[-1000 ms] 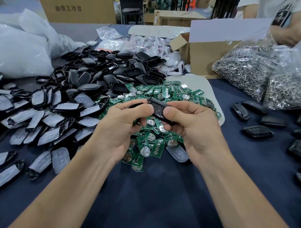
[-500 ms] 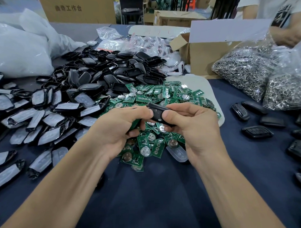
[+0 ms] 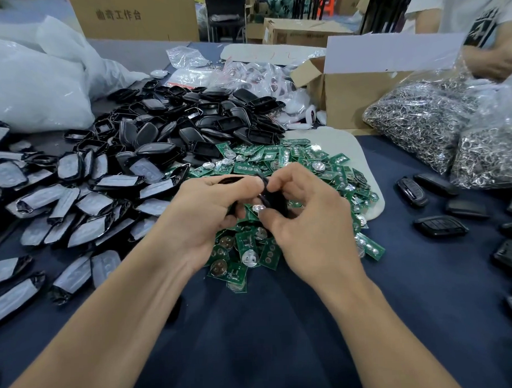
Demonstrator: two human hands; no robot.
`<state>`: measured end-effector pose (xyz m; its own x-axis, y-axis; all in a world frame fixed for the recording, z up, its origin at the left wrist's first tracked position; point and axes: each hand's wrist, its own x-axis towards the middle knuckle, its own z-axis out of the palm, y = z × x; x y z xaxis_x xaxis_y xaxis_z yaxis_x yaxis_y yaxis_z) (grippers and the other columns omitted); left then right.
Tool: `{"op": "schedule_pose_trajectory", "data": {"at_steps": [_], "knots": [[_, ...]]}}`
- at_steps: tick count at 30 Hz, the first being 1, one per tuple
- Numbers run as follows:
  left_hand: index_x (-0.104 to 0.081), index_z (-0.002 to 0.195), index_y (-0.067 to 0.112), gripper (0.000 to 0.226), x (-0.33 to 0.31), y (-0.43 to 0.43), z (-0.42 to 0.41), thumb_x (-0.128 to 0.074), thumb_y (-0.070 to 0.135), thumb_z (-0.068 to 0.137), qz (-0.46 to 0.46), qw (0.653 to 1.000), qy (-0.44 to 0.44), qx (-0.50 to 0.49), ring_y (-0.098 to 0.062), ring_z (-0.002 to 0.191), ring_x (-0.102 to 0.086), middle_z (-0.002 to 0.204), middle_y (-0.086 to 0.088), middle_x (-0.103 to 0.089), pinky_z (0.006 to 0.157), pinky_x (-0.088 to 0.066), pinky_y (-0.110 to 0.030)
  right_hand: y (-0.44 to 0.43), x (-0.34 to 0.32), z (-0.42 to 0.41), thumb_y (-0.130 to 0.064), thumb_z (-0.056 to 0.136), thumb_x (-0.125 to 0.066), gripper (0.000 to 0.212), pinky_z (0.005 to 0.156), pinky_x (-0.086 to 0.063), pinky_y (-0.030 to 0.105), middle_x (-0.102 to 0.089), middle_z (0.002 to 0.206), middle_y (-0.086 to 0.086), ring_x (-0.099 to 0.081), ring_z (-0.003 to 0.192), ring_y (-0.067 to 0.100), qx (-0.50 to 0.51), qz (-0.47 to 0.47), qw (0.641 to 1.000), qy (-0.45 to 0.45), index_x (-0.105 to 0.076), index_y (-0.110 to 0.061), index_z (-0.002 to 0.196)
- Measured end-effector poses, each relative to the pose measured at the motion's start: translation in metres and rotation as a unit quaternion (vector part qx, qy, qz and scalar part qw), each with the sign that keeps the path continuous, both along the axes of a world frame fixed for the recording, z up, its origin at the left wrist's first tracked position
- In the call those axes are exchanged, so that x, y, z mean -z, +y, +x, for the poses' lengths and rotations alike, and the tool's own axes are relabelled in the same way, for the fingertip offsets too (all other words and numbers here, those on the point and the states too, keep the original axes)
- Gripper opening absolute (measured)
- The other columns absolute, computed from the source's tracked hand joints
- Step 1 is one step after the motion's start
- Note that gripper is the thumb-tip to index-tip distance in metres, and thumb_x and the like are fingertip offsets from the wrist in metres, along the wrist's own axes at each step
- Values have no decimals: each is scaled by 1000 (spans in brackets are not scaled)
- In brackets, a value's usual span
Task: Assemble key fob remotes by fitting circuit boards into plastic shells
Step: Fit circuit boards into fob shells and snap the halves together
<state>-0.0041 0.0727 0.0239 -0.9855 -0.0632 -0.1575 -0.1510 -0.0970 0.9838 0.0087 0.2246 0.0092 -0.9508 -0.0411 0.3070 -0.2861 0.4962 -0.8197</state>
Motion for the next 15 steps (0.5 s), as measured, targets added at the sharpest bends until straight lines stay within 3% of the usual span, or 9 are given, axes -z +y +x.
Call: {"op": "schedule_pose_trajectory", "data": {"at_steps": [1, 2, 3, 5, 7, 10, 15], "knots": [[-82, 67, 19, 9, -2, 1, 1, -84, 27, 71, 33, 999, -3, 20, -8, 54, -50, 70, 0, -71, 42, -36, -14, 1, -3, -1, -3, 79, -79, 34, 77, -58, 29, -75, 85, -15, -71, 86, 4, -12, -78, 996, -37, -59, -27, 91], [-84, 74, 17, 18, -3, 0, 1, -83, 34, 67, 61, 998, 3, 33, -7, 54, -51, 74, 0, -73, 42, -36, -14, 2, -5, -3, 5, 79, -78, 33, 75, -59, 29, -76, 82, -9, -72, 82, 6, -37, -190, 977, -86, -61, -22, 88], [-85, 80, 17, 27, -4, -1, 2, -82, 37, 63, 74, 997, 13, 33, -5, 54, -51, 77, 0, -74, 43, -36, -13, 5, -8, -4, 10, 78, -77, 29, 73, -60, 28, -75, 81, -4, -73, 79, 12, -71, -323, 932, -146, -63, -14, 88], [-85, 84, 21, 31, -5, -4, 1, -82, 38, 58, 64, 997, 46, 3, -4, 54, -50, 75, 0, -74, 46, -39, -12, 11, -13, -6, 7, 74, -75, 25, 71, -62, 29, -73, 89, 12, -73, 79, 24, -126, -521, 801, -268, -66, -5, 94], [-85, 86, 22, 30, -5, -8, 2, -83, 35, 59, 64, 996, 62, -21, -7, 56, -48, 72, 0, -72, 49, -41, -12, 15, -16, -6, 1, 72, -71, 45, 69, -63, 31, -73, 100, 20, -74, 81, 29, -153, -582, 725, -334, -65, 4, 116], [-85, 95, 22, 32, -4, -8, 2, -83, 33, 65, 48, 997, 56, -27, -9, 63, -46, 71, 3, -68, 55, -41, -15, 14, -16, -4, 0, 78, -66, 64, 69, -63, 31, -74, 107, 23, -75, 85, 30, -191, -584, 700, -364, -51, 8, 140], [-84, 97, 20, 42, -8, -4, 3, -83, 39, 59, -2, 998, 60, -3, -4, 53, -43, 63, 10, -65, 51, -36, -12, 15, -14, -5, 1, 82, -66, 46, 72, -63, 33, -72, 105, 24, -75, 90, 36, -222, -584, 685, -373, -59, 2, 127]]}}
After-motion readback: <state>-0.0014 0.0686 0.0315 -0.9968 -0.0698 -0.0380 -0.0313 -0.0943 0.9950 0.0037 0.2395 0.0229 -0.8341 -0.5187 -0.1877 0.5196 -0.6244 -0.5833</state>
